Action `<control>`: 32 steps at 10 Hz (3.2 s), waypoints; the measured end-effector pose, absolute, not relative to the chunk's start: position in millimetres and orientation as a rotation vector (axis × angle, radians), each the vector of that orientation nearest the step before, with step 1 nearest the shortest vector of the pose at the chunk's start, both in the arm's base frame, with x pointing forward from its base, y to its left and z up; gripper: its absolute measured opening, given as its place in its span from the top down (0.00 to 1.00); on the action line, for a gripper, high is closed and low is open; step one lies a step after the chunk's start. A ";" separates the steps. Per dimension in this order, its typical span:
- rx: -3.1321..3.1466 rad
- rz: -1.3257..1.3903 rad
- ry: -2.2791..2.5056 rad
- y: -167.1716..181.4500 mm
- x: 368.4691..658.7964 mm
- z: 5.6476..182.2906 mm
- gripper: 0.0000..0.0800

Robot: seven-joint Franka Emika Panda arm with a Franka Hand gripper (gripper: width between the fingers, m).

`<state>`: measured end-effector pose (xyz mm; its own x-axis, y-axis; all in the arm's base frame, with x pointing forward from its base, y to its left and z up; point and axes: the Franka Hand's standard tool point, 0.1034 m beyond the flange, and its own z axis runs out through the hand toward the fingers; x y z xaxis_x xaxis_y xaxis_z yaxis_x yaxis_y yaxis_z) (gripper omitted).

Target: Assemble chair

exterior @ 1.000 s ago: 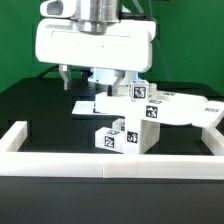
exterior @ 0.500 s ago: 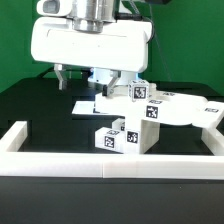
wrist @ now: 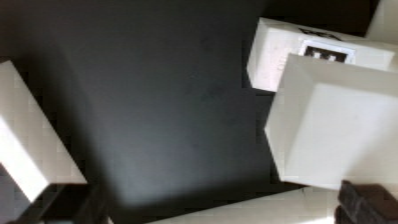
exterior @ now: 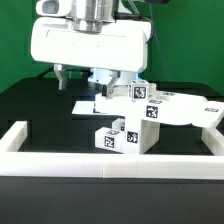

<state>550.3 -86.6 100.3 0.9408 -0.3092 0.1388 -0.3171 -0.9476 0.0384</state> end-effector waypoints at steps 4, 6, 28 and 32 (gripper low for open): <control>3.036 0.203 -0.490 -86.4 550.5 100.8 0.19; 3.086 0.169 -0.519 -72.7 550.5 122.5 0.19; 3.133 0.216 -0.265 0.3 569.2 121.0 0.19; 3.130 0.221 -0.253 -3.6 569.7 120.4 0.51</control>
Offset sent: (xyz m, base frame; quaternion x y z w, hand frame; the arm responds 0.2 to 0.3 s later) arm 0.0000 0.0000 0.0000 0.0000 0.0000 0.0000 1.0000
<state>569.7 -3.6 120.4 0.9772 -0.1605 0.1391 -0.1597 -0.9870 -0.0175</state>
